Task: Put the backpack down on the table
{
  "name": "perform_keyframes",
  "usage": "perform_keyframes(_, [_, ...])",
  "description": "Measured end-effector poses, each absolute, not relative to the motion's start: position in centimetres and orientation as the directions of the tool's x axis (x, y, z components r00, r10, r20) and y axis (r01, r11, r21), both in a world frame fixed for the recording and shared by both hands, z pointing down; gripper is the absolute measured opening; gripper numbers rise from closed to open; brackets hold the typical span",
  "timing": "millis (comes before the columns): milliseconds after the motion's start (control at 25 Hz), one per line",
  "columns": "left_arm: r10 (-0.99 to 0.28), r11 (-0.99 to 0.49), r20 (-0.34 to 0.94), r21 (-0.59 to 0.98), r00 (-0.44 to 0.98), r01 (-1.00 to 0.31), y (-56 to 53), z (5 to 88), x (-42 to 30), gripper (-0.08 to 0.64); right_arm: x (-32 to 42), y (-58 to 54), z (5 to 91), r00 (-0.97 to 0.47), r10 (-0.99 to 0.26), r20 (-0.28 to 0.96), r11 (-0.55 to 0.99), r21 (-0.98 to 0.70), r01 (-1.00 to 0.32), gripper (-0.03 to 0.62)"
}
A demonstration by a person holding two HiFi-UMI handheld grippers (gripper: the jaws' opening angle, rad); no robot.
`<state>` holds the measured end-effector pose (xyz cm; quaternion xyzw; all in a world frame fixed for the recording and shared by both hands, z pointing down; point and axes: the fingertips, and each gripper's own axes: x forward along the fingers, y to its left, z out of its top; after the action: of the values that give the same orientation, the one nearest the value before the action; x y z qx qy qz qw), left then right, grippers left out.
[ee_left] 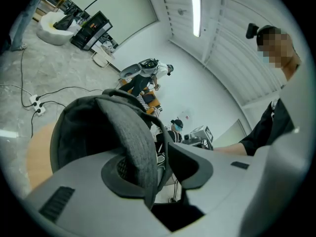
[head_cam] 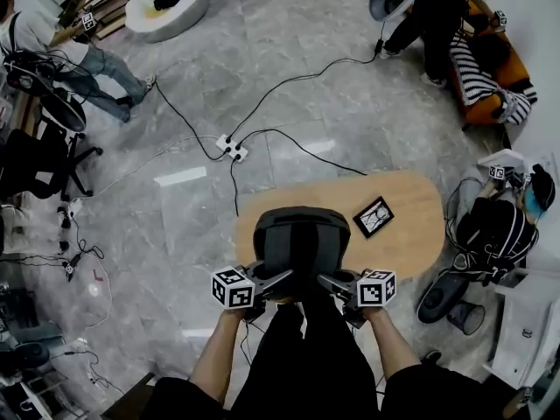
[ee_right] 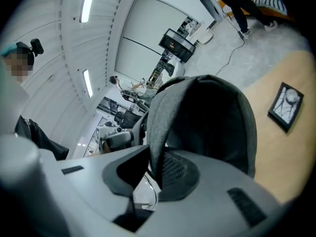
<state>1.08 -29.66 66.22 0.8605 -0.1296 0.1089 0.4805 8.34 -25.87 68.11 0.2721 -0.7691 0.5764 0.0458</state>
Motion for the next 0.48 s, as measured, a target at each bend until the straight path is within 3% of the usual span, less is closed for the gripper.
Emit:
perform_keyframes(320, [-0.094, -0.496, 0.433, 0.761, 0.896, -0.419, -28.2, 71.8, -0.4, 0.179, 9.9, -29.9, 68.4, -0.841, -0.4, 0.365, 0.183, -0.867, -0.463, 0.054])
perform_keyframes(480, [-0.122, -0.474, 0.484, 0.739, 0.867, -0.479, -28.6, 74.3, -1.0, 0.063, 10.1, -31.6, 69.2, -0.843, -0.383, 0.378, 0.183, -0.863, -0.47, 0.052])
